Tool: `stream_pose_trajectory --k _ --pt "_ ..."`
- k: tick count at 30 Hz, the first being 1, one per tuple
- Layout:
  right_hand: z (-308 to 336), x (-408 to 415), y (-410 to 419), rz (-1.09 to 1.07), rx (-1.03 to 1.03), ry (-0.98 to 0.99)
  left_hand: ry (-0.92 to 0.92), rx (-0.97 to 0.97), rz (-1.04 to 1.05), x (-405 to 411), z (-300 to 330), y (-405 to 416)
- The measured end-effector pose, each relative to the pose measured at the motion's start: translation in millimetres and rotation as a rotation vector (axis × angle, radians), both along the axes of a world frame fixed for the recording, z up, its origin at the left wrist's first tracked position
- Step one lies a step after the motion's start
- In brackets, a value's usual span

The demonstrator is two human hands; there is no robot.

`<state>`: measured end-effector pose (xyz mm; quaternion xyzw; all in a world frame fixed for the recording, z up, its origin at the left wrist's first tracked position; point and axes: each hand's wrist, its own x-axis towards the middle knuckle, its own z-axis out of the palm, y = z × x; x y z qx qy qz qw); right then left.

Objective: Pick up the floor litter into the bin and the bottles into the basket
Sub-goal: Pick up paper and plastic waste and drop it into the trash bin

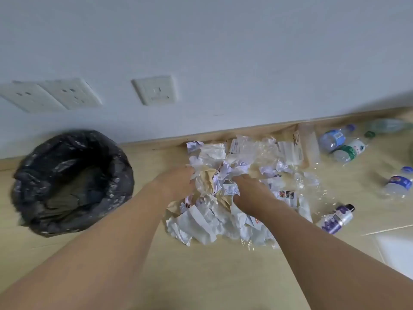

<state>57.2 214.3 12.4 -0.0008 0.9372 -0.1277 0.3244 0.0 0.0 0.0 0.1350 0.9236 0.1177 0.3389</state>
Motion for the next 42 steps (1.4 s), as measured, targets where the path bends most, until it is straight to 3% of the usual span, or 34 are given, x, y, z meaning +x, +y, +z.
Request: stream_pose_trajectory --k 7,12,15,20,27,30,36,42 --pt "-142.8 9.1 2.2 -0.078 0.0 0.033 0.028 0.04 -0.085 0.8 -143.8 7.2" --pt "-168.9 11.4 -16.2 -0.113 -0.081 0.117 0.127 0.175 0.013 12.0 -155.1 -6.9" --pt "-171.9 7.8 -29.7 -0.107 -0.121 0.152 0.035 0.221 0.054 17.1 -151.4 -19.4" --pt "-176.0 3.4 -41.1 -0.094 -0.05 0.187 -0.083 0.101 -0.131 29.9 -152.5 -30.0" --pt "-170.2 7.5 -45.0 -0.206 -0.008 0.228 0.163 -0.001 -0.294 40.7 -157.5 -13.0" --pt "-165.8 9.9 -39.8 -0.275 -0.001 0.249 0.177 0.007 -0.319 41.0 -155.5 -10.0" --pt "-149.7 18.0 -32.9 -0.419 -0.06 0.288 -0.064 0.188 -0.05 40.2 -141.8 -13.0" --pt "-117.1 20.9 -25.7 -0.72 -0.341 0.418 -0.094 0.342 0.263 31.9 -102.8 -18.3"
